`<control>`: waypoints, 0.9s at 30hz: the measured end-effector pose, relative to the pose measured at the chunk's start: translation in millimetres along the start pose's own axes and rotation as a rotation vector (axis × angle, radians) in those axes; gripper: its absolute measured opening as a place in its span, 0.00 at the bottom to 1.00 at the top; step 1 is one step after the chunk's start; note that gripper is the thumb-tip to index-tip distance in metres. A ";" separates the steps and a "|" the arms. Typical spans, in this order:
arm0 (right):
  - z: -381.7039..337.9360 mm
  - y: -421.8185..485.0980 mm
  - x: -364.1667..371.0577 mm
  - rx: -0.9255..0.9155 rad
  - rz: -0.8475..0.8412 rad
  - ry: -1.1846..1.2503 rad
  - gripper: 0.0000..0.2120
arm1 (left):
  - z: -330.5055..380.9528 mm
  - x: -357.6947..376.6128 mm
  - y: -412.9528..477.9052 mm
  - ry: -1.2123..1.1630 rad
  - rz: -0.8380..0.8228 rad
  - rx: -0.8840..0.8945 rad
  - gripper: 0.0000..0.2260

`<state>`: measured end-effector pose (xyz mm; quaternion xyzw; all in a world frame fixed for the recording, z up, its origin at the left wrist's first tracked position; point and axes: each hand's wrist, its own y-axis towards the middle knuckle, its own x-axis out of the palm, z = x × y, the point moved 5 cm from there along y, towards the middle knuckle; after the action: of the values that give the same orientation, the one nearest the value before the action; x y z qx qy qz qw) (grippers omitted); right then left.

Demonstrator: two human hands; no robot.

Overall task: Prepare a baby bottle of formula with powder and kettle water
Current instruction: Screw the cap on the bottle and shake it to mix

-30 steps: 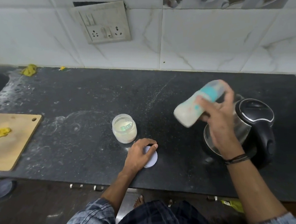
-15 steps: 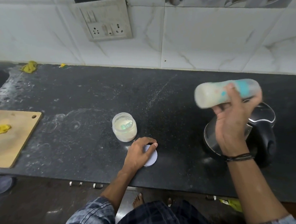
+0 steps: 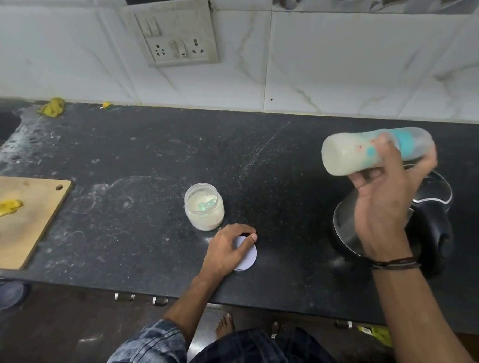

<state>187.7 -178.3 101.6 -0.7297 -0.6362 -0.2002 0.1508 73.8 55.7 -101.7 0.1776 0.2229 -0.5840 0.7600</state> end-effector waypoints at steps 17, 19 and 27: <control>9.6 -4.9 0.3 0.049 0.062 0.031 0.33 | -2.2 1.6 1.4 0.000 0.004 0.013 0.09; 18.0 -7.2 9.2 0.097 -0.096 -0.159 0.34 | -2.6 1.0 1.2 -0.001 0.005 0.017 0.09; 12.4 -11.5 11.9 0.032 -0.063 -0.089 0.32 | -4.1 1.6 0.8 0.008 -0.001 0.012 0.09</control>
<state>178.9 -160.4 96.1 -0.7149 -0.6681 -0.1619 0.1277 74.4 56.8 -106.0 0.1846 0.2224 -0.5849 0.7578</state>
